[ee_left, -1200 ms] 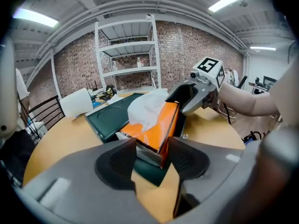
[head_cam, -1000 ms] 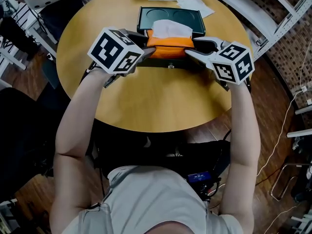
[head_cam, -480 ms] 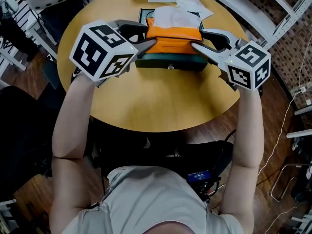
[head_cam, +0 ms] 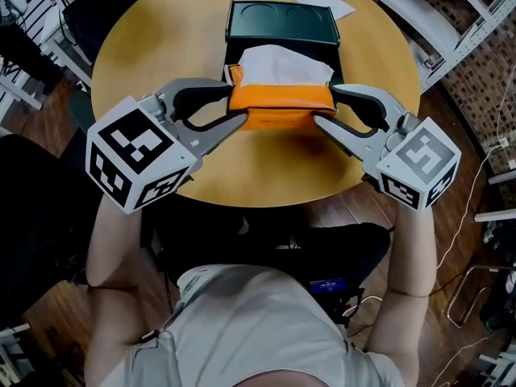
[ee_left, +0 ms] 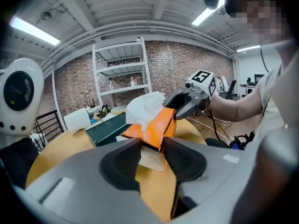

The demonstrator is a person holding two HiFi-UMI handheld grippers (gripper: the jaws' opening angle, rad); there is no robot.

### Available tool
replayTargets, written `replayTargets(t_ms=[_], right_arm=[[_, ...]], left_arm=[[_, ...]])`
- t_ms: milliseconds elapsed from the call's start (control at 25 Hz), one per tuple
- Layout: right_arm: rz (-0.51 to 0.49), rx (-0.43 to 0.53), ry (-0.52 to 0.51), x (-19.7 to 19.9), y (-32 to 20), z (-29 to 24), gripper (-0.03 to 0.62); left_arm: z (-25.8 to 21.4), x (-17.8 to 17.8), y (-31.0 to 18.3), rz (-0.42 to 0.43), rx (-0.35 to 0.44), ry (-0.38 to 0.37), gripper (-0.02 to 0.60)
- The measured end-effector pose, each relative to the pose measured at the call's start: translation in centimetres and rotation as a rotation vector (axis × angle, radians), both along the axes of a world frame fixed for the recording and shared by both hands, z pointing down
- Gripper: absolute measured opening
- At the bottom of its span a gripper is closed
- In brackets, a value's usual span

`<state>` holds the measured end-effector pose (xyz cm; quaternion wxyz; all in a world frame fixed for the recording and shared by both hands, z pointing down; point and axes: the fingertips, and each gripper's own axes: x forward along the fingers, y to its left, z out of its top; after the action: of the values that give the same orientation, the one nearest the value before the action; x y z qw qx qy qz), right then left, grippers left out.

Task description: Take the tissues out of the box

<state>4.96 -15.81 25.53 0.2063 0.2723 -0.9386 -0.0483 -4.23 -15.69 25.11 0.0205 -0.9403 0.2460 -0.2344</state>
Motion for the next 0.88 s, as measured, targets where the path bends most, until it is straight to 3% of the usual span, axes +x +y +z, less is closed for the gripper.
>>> replayTargets(t_ms=[280,400,760,880], right_arm=[[0.029,-0.081,0.022,0.7,1.1,4.9,0.178],[0.033,-0.100,0.047,0.8,1.2,6.6,0.179],[0.025,-0.059,0.065,1.1,1.1,6.5,0.206],[0.018,-0.070,0.027,1.8,1.1,5.7,0.207]], left_arm=[[4.8,0.4,0.9,0.023,-0.057,-0.007,0.154],[6.6,0.6,0.8,0.023,-0.045,-0.008,0.156],[6.2,0.3,0.5,0.032,-0.044,0.046,0.181],[5.0,-0.8,0.5,0.023,-0.022,0.068,0.187]])
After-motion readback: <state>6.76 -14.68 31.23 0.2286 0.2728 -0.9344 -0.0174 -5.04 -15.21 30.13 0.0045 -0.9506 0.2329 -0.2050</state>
